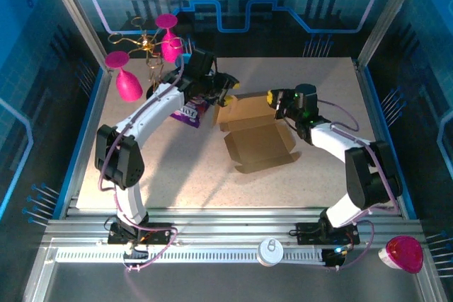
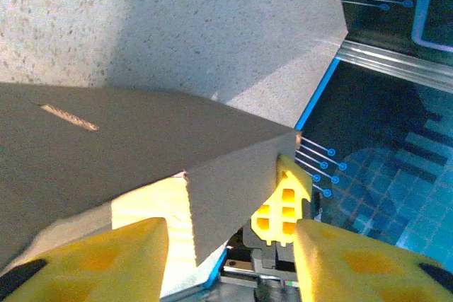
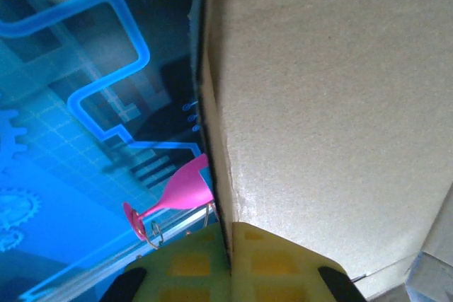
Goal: Fold the paper box
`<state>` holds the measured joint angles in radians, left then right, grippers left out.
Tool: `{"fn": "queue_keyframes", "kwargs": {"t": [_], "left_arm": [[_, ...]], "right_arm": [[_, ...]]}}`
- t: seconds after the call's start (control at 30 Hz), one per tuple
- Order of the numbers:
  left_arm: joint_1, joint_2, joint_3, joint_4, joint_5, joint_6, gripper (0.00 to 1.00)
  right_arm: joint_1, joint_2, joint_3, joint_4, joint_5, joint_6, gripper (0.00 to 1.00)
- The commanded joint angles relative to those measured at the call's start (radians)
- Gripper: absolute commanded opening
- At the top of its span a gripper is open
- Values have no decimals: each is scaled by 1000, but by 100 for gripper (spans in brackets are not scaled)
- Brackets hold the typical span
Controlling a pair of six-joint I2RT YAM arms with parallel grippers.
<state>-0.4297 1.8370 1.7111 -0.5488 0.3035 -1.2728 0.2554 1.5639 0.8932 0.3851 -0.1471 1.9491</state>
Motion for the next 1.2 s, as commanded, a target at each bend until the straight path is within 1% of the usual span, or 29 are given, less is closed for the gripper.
{"fn": "queue_keyframes", "kwargs": {"t": [0.0, 0.07, 0.13, 0.17, 0.2, 0.23, 0.3, 0.37, 0.47, 0.53, 0.6, 0.7, 0.77, 0.93, 1.17], "left_arm": [[31, -99, -38, -106, -63, 224, 53], [54, -191, -178, -60, -66, 287, 50], [82, -275, -324, -4, -51, 298, 47], [98, -311, -399, 21, -41, 289, 43], [110, -339, -490, 55, -26, 277, 37], [124, -361, -543, 93, -14, 258, 33], [153, -397, -695, 224, 18, 195, 22], [165, -410, -797, 363, 41, 145, 19], [171, -367, -882, 576, 77, 82, 20], [170, -320, -904, 700, 91, 49, 25], [170, -270, -932, 859, 90, 0, 30], [169, -182, -963, 1085, 95, -66, 33], [165, -127, -967, 1179, 100, -95, 34], [126, -30, -963, 1318, 101, -153, 36], [70, 33, -979, 1507, 46, -229, 37]], "right_arm": [[-8, -62, 83, -205, 38, 51, 0], [-14, -82, 115, -285, 51, 55, 0], [-23, -93, 137, -337, 51, 72, 0], [-27, -98, 143, -347, 51, 85, 0], [-33, -102, 152, -361, 48, 95, 0], [-37, -103, 165, -381, 42, 97, 0], [-53, -102, 196, -420, 25, 87, 0], [-64, -97, 217, -441, 8, 83, 0], [-68, -96, 220, -444, 4, 100, 0], [-70, -94, 222, -447, 0, 106, 0], [-73, -94, 222, -453, -2, 114, 0], [-75, -93, 216, -445, -3, 133, 0], [-76, -91, 214, -442, -3, 143, 0], [-80, -82, 220, -434, -3, 156, 0], [-80, -79, 217, -430, 3, 169, 0]]}}
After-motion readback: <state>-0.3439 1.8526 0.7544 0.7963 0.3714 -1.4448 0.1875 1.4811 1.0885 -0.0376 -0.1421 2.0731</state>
